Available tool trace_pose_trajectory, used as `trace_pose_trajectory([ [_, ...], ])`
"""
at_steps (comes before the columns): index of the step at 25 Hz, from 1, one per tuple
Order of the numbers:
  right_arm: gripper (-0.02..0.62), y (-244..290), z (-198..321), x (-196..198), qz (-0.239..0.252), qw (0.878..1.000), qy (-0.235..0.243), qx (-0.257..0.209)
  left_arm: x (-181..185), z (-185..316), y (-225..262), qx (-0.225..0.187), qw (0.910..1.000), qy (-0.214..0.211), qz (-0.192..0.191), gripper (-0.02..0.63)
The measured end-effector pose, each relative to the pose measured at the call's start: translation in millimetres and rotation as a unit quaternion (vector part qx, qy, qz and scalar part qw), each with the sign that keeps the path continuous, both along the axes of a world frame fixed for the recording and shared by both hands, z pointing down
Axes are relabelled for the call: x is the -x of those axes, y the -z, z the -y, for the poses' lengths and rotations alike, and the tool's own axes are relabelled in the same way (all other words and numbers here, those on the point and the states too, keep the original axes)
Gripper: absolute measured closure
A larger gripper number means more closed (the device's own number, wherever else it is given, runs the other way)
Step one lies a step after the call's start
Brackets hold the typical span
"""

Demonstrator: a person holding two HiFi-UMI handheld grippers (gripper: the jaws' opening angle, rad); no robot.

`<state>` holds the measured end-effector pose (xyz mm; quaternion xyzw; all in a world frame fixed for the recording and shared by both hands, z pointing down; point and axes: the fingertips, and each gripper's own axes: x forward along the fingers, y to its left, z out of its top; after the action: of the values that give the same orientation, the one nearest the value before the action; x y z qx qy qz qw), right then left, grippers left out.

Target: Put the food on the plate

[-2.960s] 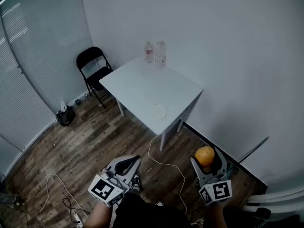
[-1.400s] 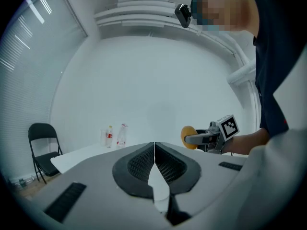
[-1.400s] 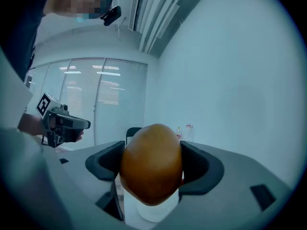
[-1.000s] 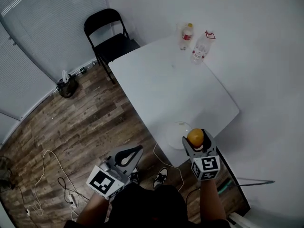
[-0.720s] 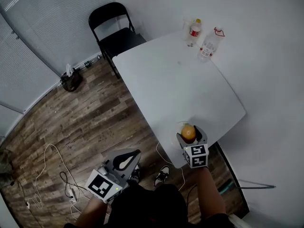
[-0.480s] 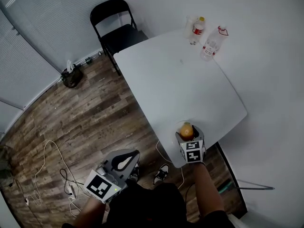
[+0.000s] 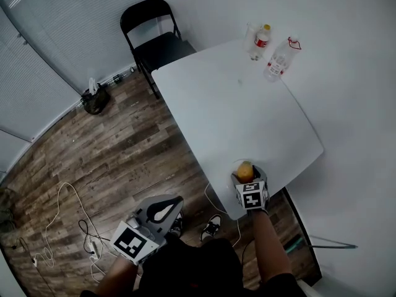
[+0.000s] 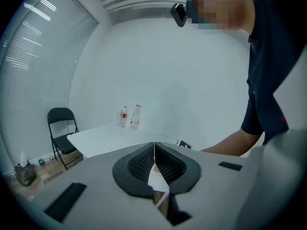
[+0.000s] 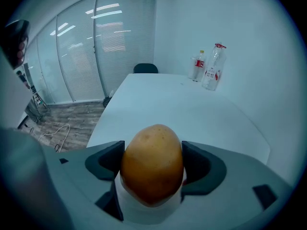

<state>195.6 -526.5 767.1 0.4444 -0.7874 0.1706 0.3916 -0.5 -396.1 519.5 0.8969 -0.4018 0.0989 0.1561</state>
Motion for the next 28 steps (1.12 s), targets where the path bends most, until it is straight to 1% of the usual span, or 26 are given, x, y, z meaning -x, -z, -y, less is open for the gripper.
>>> trace_pose_trajectory([
  [3, 0.221, 6, 0, 2, 0.009, 1.000, 0.001, -0.003, -1, 1, 5, -0.001, 1.0000, 0.000, -0.009, 0.581],
  [6, 0.221, 26, 1, 1, 0.019, 1.000, -0.006, -0.024, 1, -1, 6, -0.011, 0.9999, -0.007, -0.002, 0.582],
  [10, 0.221, 90, -2, 4, 0.069, 0.994, -0.025, -0.082, -2, 0, 22, -0.014, 0.9996, -0.010, -0.023, 0.583],
  [12, 0.222, 132, -8, 8, 0.098, 0.987, -0.026, -0.122, -4, 0, 29, -0.024, 0.9992, -0.018, -0.027, 0.583],
  [14, 0.224, 174, -19, 11, 0.132, 0.978, -0.034, -0.160, -6, -3, 35, -0.041, 0.9983, -0.034, -0.023, 0.583],
  [15, 0.249, 195, -25, 9, 0.150, 0.972, -0.043, -0.178, -8, -4, 38, -0.049, 0.9977, -0.042, -0.021, 0.583],
  [16, 0.323, 216, -30, 7, 0.168, 0.964, -0.055, -0.197, -12, -6, 43, -0.055, 0.9971, -0.049, -0.022, 0.583],
  [17, 0.368, 236, -36, 3, 0.182, 0.957, -0.064, -0.215, -16, -7, 49, -0.060, 0.9963, -0.055, -0.026, 0.582],
  [20, 0.431, 292, -57, -8, 0.209, 0.936, -0.084, -0.270, -33, -10, 72, -0.086, 0.9918, -0.077, -0.054, 0.583],
  [21, 0.449, 308, -66, -11, 0.213, 0.929, -0.088, -0.288, -37, -12, 77, -0.096, 0.9900, -0.086, -0.057, 0.581],
  [23, 0.494, 338, -84, -18, 0.215, 0.917, -0.094, -0.324, -42, -16, 83, -0.100, 0.9889, -0.099, -0.048, 0.583],
  [24, 0.512, 351, -92, -21, 0.210, 0.912, -0.096, -0.340, -44, -17, 89, -0.102, 0.9881, -0.103, -0.050, 0.582],
  [28, 0.555, 388, -125, -35, 0.180, 0.900, -0.104, -0.383, -56, -19, 117, -0.125, 0.9832, -0.113, -0.068, 0.583],
])
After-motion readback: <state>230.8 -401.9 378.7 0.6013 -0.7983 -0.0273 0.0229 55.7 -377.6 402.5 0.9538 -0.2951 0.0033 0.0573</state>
